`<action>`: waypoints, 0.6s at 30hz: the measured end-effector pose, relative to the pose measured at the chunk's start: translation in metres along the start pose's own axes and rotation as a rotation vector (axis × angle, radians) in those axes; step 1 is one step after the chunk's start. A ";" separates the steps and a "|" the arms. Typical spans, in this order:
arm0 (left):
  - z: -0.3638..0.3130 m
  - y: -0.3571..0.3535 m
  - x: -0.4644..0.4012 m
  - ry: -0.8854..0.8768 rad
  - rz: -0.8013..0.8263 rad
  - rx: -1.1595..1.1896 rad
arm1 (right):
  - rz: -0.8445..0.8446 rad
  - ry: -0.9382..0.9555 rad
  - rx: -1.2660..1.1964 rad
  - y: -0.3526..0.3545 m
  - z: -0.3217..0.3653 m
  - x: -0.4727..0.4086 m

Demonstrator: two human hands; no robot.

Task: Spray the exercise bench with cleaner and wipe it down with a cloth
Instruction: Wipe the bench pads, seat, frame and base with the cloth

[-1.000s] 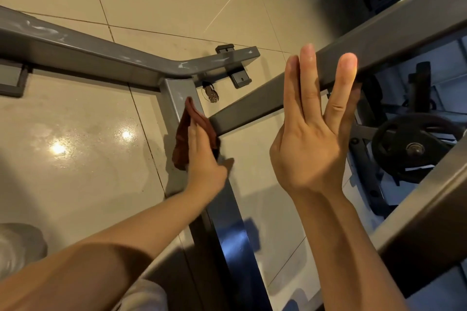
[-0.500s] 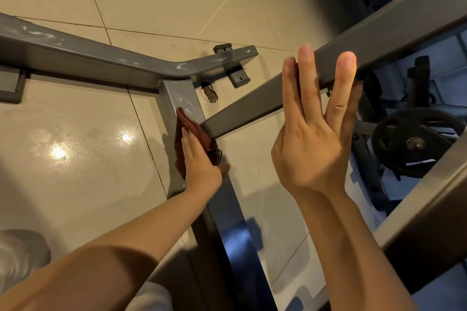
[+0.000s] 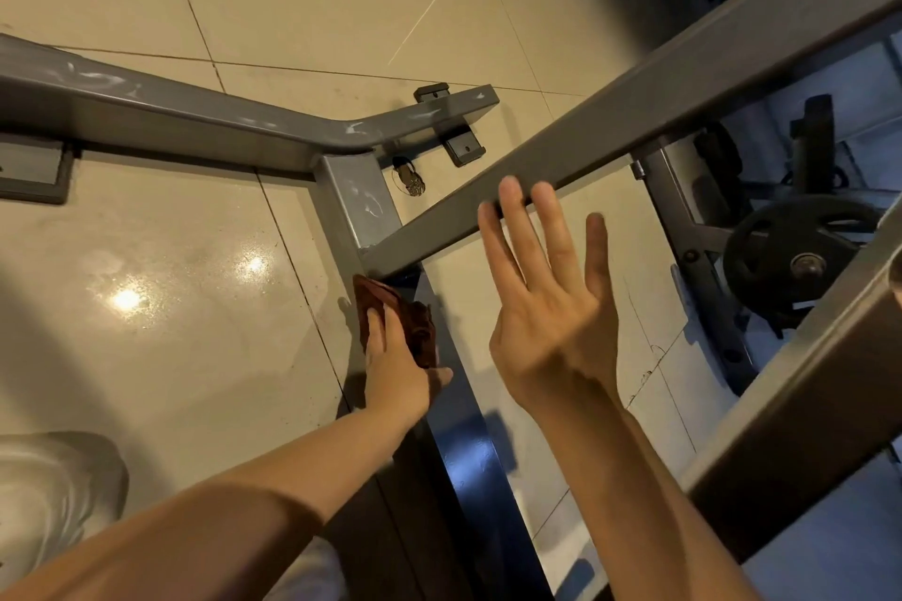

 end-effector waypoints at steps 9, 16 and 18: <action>-0.030 0.020 -0.041 0.070 0.020 0.582 | -0.145 -0.035 -0.208 -0.011 0.003 -0.002; -0.062 0.030 -0.031 -0.275 -0.118 0.356 | 0.047 0.029 0.137 -0.012 0.003 0.005; -0.051 0.023 -0.030 -0.258 -0.117 0.335 | 0.065 0.026 0.171 -0.011 0.001 0.006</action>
Point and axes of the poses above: each hand's wrist, its own x-axis away from the middle knuckle, its own y-axis out of the back of the hand, z = x × y, the point moved 1 cm from there along -x, towards the middle knuckle, and after that the axes turned 14 degrees about y, right-handed, at the moved point
